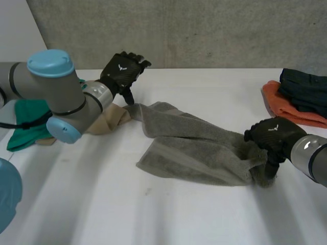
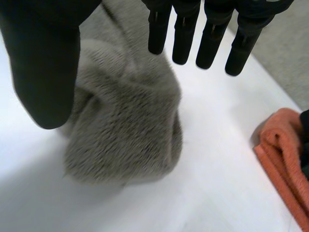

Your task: Fold the laundry.

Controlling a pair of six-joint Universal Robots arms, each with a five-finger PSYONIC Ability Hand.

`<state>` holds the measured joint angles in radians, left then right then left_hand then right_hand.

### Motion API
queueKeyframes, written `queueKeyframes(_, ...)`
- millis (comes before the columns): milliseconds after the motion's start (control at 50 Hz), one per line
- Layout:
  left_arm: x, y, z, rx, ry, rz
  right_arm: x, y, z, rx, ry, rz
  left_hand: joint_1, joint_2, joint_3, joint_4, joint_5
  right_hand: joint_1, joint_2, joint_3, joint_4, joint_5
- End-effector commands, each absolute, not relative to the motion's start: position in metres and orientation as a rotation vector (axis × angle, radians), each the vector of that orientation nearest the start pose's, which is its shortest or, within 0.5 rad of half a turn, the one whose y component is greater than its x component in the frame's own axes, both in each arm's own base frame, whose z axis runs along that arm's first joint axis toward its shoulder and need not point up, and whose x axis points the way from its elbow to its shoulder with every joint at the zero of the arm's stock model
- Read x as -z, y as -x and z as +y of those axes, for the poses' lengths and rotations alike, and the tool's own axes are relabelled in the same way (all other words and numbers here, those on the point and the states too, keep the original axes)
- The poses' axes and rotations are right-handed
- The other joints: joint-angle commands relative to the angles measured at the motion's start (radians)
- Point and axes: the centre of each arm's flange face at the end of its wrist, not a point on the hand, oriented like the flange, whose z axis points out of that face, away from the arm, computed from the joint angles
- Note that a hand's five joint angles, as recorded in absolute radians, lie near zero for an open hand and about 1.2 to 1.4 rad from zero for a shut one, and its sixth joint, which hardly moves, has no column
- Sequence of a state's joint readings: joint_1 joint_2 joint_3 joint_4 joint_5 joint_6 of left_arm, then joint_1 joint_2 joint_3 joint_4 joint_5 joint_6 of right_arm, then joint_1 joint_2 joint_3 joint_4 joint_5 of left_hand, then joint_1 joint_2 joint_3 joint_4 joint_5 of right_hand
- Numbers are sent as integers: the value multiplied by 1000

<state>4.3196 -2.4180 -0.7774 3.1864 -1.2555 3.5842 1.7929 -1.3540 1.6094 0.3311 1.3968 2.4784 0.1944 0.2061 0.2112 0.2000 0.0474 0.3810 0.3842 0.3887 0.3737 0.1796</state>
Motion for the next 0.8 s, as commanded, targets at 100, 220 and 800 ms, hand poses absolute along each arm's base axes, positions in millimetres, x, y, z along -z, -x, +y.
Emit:
queueKeyframes(100,-179,342,-400,2095,-1570,1902,-195,-209,-240,1503,1402,2444,-20,-32,-37,-25,-47,-71,-75,-79,-64,-45)
queueKeyframes(220,-150,343,-411,1988,-1620,1777,-170,-213,-252,1634,1420,2378,-13,-25,-30,-19,-41,-19,-22,-26,-11,8)
queueKeyframes(800,-119,371,-408,1948,-1715,1375,-161,-208,-261,1669,1334,2403,1202,1190,1185,1196,1174,1015,1012,1008,1023,1042)
